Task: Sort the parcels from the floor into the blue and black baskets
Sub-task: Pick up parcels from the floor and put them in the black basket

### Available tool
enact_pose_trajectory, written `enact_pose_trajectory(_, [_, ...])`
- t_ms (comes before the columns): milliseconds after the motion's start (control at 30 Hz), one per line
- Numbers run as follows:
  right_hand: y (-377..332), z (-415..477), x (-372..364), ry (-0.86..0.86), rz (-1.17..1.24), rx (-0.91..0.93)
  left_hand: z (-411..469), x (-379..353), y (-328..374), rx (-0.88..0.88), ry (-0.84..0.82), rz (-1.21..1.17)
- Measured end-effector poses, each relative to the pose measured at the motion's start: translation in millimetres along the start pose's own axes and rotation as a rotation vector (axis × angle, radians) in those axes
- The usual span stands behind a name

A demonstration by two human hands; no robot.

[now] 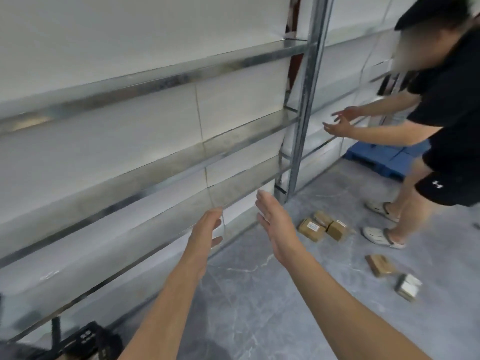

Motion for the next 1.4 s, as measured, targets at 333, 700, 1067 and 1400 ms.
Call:
enact_pose_trajectory(333, [-9.0, -38.7, 140.0, 0.324, 0.096, 0.008, 89.6, -146.4, -14.8, 0.084, -0.284, 0.082])
enact_pose_trajectory(700, [8.3, -13.0, 237.4, 0.576, 0.108, -0.043, 205.7, -230.8, -33.6, 0.172, -0.566, 0.185])
enact_pose_trajectory(1067, [25.7, 90.5, 291.2, 0.722, 0.112, -0.154, 357.1, -221.6, -37.1, 0.312, -0.627, 0.214])
enact_pose_trajectory(1400, [50.3, 164.2, 376.0, 0.744, 0.187, -0.198, 459.9, -247.7, -60.0, 0.426, -0.59, 0.277])
Point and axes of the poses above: each hand's wrist, its own z-axis towards the middle knuckle, its own x-axis out of the back of the hand, y = z × x, the point moved 3 cm from there along z, towards the middle knuckle, and after that the axes turned 14 degrees about -y, right-handed, at the moved point
